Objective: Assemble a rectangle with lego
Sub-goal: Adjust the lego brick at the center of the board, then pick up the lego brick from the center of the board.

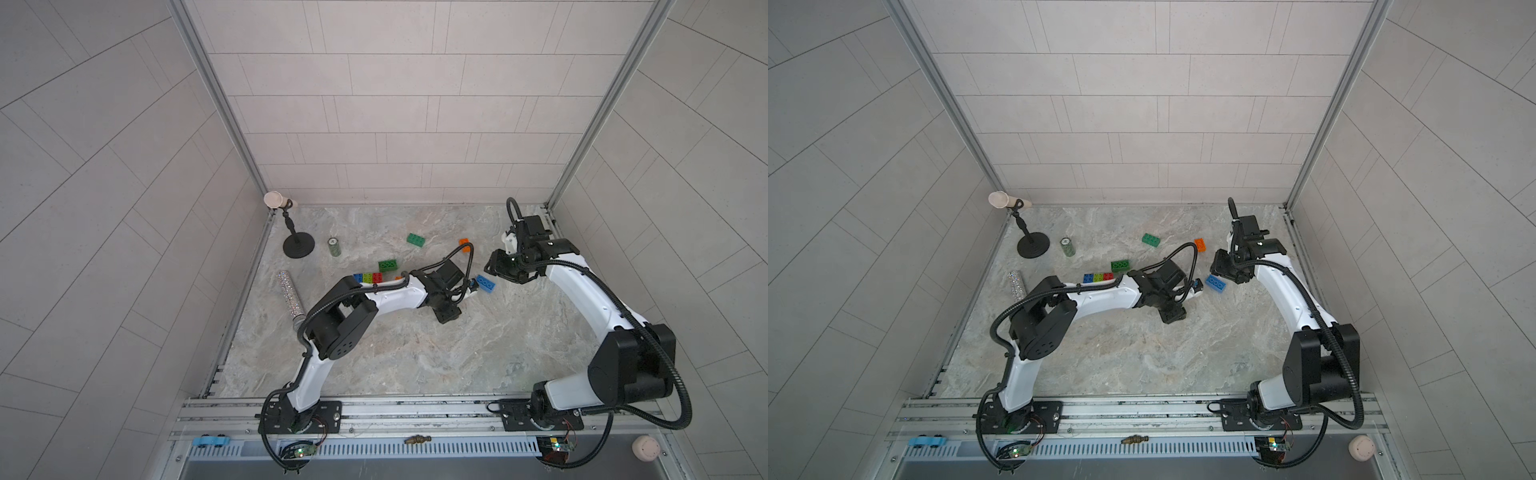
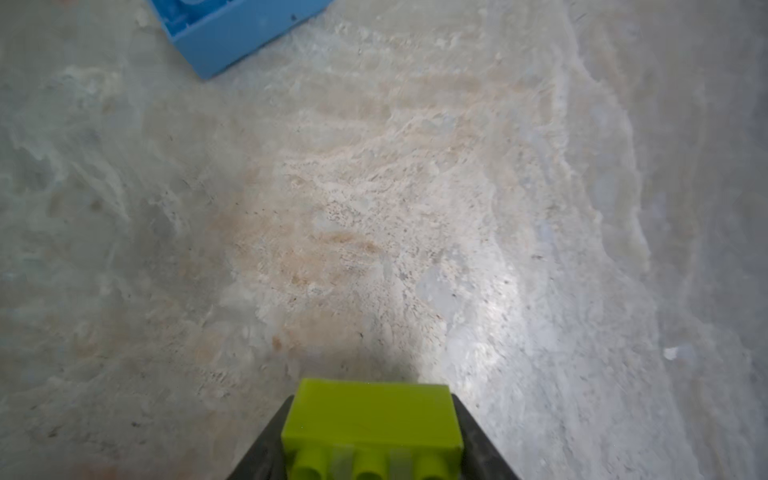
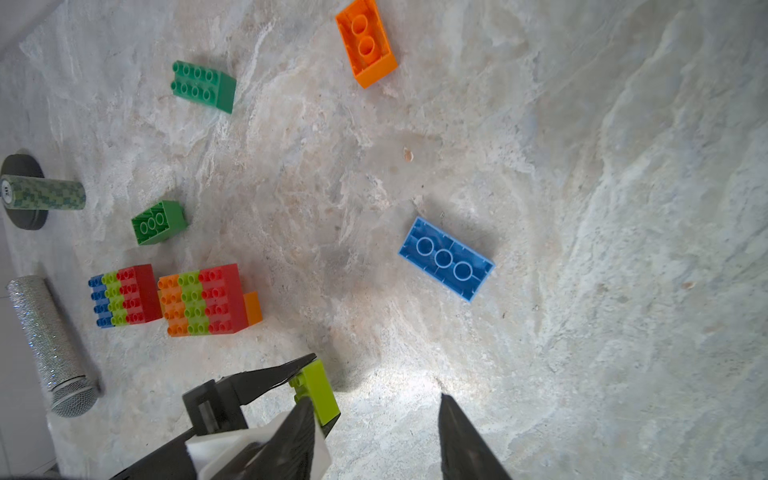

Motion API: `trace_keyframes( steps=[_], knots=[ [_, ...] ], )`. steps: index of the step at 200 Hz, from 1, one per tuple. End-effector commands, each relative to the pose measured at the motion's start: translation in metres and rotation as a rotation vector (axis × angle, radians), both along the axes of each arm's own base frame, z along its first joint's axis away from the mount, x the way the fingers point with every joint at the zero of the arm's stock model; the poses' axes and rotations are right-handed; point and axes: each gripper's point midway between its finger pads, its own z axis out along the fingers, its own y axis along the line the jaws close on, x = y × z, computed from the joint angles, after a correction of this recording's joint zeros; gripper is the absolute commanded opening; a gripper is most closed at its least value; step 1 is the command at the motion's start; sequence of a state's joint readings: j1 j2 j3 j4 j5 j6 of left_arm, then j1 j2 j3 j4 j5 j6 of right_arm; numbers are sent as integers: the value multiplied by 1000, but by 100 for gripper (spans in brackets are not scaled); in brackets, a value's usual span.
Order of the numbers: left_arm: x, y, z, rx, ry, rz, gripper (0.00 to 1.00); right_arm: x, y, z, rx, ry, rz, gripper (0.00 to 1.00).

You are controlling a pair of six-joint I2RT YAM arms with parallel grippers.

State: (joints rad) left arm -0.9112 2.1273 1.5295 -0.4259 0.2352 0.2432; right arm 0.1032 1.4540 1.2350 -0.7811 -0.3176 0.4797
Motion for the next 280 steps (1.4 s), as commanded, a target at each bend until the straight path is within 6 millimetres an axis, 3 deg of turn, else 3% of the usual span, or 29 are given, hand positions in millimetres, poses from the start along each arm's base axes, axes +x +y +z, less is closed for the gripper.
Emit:
trace_keyframes(
  steps=[1,30,68,98,121,140,172,205,236,244,280],
  knots=[
    [-14,36,-19,221,92,23,41,9,-4,-1,-80,-11,-29,50],
    [-16,36,-22,238,100,17,50,16,-1,-3,-110,-18,-25,50],
    [-11,32,-11,208,72,21,70,33,-2,-5,-150,-24,-16,52],
    [-7,20,25,97,10,18,74,58,-4,-13,-184,-29,-17,55],
    [-5,25,73,-30,-83,50,76,87,1,-18,-186,-47,-12,59],
    [6,52,103,-96,-184,163,78,111,9,-26,-197,-45,22,65],
    [30,113,122,-125,-332,349,79,139,21,-58,-283,20,105,70],
    [53,159,149,-216,-448,557,79,160,20,-83,-369,66,146,71],
    [61,181,173,-367,-557,672,80,175,18,-98,-416,92,165,66],
    [62,185,177,-394,-569,692,84,178,17,-103,-425,103,166,66],
    [62,190,176,-419,-549,717,85,184,17,-121,-425,128,172,62]
  ],
)
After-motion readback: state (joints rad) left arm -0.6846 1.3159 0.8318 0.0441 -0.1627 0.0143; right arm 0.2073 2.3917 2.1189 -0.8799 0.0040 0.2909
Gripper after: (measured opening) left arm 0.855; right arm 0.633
